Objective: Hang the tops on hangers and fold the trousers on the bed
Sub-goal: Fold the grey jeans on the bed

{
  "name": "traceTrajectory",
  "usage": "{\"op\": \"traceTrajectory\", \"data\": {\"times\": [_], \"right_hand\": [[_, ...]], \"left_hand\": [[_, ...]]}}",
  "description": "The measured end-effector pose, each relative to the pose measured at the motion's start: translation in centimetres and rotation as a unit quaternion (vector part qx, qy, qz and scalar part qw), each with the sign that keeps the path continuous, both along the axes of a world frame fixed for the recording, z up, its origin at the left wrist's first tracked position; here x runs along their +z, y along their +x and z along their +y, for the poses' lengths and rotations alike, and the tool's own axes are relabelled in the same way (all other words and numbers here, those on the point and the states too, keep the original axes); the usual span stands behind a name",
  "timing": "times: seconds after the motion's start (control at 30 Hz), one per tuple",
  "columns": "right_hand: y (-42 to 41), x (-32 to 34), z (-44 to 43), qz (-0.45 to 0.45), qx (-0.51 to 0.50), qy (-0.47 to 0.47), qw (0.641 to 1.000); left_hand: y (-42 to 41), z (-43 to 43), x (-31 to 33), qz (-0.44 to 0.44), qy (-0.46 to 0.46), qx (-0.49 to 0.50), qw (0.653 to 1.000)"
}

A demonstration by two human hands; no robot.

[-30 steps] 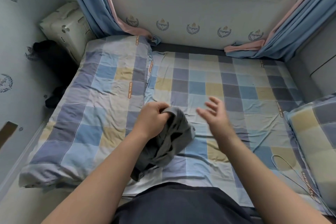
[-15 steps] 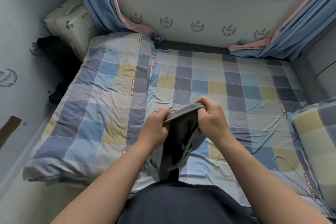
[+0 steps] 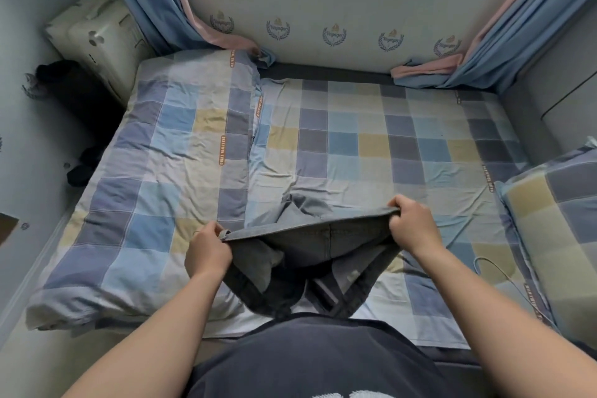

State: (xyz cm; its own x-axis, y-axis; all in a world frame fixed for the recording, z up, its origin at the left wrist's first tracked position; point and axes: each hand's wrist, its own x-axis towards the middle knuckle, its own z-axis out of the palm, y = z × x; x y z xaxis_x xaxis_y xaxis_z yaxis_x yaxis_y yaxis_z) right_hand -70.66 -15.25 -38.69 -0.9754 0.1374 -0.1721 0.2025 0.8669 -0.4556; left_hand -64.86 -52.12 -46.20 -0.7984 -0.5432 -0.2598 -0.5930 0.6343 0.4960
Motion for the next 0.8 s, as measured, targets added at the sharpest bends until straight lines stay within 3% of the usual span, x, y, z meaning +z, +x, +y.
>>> {"op": "traceTrajectory", "data": {"times": [0.17,0.37,0.43,0.5,0.63,0.7,0.8], "right_hand": [[2.4,-5.1,3.6,-0.107,-0.038,0.132,0.985],[3.9,-6.7,4.3,-0.124,-0.156,0.065,0.978],[3.8,-6.8,3.7,-0.141,-0.221,-0.039,0.964],[3.4,-6.7,2.9,-0.161,-0.302,-0.194,0.919],[3.2,-4.9,1.6,-0.240,-0.354,-0.399,0.811],[3.2,-4.5,1.7,-0.260,-0.361,-0.475,0.759],[3.1,-4.5,2.5,-0.245,-0.335,-0.559,0.718]], "left_hand": [[0.7,-2.0,-0.2,-0.062,-0.040,-0.010,0.997],[2.9,-3.8,-1.7,-0.078,-0.027,0.060,0.995],[3.1,-4.3,-1.9,-0.108,0.011,0.091,0.990],[2.8,-4.6,-1.9,-0.121,0.108,0.148,0.976],[2.0,-3.8,-0.6,-0.133,0.399,0.269,0.866],[1.6,-3.4,0.2,-0.113,0.480,0.294,0.819],[1.3,-3.4,0.9,-0.101,0.507,0.239,0.822]]}}
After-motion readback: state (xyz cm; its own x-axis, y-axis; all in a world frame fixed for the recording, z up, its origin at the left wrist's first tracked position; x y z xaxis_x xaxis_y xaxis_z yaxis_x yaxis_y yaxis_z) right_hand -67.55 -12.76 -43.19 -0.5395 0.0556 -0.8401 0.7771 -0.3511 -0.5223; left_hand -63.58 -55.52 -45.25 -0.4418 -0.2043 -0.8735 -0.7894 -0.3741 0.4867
